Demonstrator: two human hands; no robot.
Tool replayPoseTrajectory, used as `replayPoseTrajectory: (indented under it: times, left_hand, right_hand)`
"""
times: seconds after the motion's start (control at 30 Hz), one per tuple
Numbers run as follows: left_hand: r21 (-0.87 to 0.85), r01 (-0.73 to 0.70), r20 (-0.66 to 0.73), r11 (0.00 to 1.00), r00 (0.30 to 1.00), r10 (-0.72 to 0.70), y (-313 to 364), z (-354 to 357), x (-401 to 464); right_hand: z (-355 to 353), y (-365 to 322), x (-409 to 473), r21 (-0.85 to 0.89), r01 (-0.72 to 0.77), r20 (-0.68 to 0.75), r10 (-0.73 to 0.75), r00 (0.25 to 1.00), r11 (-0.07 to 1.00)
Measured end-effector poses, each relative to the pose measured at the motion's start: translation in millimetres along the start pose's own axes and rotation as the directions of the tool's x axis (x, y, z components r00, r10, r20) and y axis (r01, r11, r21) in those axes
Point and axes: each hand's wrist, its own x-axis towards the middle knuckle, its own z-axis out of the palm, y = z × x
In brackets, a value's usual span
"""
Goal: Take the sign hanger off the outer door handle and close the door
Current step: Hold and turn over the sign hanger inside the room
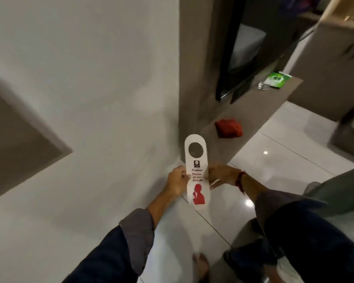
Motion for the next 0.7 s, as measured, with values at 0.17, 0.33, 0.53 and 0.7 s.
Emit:
replayPoseTrajectory:
  times: [0.17, 0.33, 0.53, 0.7]
  left_hand:
    - [-0.048, 0.112, 0.032, 0.993, 0.993, -0.111, 35.1, 84.5, 107.1]
    - [0.058, 0.164, -0.098, 0.985, 0.983, -0.158, 34.9, 124.1, 188.3]
    - [0.168, 0.22, -0.179, 0.961, 0.965, -0.19, 8.1, 139.3, 247.3]
    - [0.241, 0.184, -0.223, 0.953, 0.966, -0.13, 2.0, 142.6, 253.2]
  right_hand:
    - [-103.8, 36.6, 64.2, 0.012, -0.015, -0.183, 0.017, 0.983, 1.0]
    - [-139.2, 34.2, 139.3, -0.102, -0.033, -0.33, -0.003, 0.944, 0.994]
    - [-144.9, 46.7, 200.3, -0.269, -0.034, -0.445, -0.093, 0.891, 0.963]
    - [-145.2, 58.8, 209.7, -0.359, -0.007, -0.447, -0.166, 0.879, 0.933]
